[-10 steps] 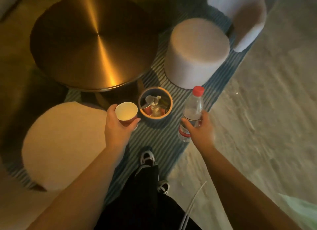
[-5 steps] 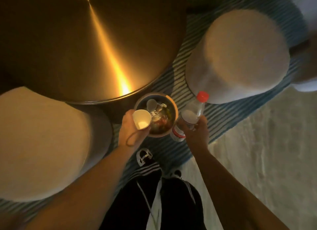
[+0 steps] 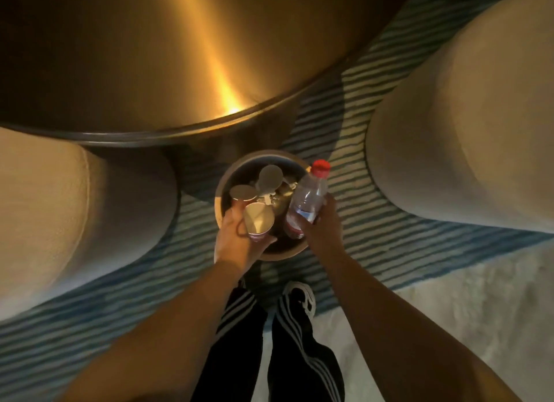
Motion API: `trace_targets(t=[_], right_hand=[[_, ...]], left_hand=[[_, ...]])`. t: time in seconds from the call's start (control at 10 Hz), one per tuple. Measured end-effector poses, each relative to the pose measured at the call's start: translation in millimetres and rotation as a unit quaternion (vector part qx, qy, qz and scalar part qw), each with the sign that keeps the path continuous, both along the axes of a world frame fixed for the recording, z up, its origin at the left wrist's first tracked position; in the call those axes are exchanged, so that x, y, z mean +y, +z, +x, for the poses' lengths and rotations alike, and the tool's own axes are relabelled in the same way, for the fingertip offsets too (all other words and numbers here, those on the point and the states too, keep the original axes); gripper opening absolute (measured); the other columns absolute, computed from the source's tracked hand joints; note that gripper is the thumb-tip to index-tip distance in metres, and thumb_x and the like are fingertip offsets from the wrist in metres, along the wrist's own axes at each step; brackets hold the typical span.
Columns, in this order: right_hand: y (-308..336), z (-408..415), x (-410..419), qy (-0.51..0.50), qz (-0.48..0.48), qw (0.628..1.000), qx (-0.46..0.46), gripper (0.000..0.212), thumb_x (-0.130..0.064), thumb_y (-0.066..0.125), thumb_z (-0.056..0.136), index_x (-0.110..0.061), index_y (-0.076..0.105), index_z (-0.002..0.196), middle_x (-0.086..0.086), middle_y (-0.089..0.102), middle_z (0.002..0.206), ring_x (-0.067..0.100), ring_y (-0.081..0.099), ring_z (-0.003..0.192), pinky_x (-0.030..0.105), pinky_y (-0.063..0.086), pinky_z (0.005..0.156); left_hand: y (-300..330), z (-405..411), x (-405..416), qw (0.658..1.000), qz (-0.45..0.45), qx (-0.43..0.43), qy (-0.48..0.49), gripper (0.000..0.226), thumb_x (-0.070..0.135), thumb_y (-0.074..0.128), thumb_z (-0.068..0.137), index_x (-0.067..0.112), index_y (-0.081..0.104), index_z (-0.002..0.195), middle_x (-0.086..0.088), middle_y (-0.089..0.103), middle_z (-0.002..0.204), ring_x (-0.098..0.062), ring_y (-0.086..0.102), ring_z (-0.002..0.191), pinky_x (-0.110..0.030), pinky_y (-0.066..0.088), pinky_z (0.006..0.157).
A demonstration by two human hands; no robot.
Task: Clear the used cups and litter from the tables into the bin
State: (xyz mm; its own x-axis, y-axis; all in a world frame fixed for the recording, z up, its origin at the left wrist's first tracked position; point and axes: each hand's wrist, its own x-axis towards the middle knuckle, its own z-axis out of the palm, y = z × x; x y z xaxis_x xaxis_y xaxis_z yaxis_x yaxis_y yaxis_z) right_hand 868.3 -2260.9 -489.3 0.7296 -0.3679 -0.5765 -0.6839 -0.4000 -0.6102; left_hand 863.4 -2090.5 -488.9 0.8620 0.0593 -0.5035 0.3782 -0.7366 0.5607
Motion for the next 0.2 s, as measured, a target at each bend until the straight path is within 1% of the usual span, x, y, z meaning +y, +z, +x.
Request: trace_targets(t=[0.1,0.2], right_hand=[[20.3,-7.6,-3.3,0.070,-0.002,0.997,-0.022,0.087,-0.047,0.076,0.072,-0.027,0.028,0.143,0.000,0.053,0.133,0.019,0.052,0.120,0.035,0.047,0.091],[68.7,-12.3,-7.5,0.097,0.001,0.993,-0.066,0.079,-0.051,0.070,0.077,-0.024,0.032,0.140,0.003,0.055,0.130,0.022,0.055,0.118,0.043,0.050,0.094]], left_hand=[[28.2,-4.9,7.1,0.999,0.032,0.009,0.001,0.113,0.061,0.075,0.064,0.017,0.016,0.149,-0.009,0.029,0.150,-0.026,0.028,0.137,-0.045,0.029,0.110],[81.5,-8.0,15.3,0.997,0.068,-0.027,-0.003,0.106,0.075,0.052,0.074,0.016,0.009,0.151,-0.011,0.019,0.156,-0.027,0.013,0.143,-0.047,0.019,0.115]])
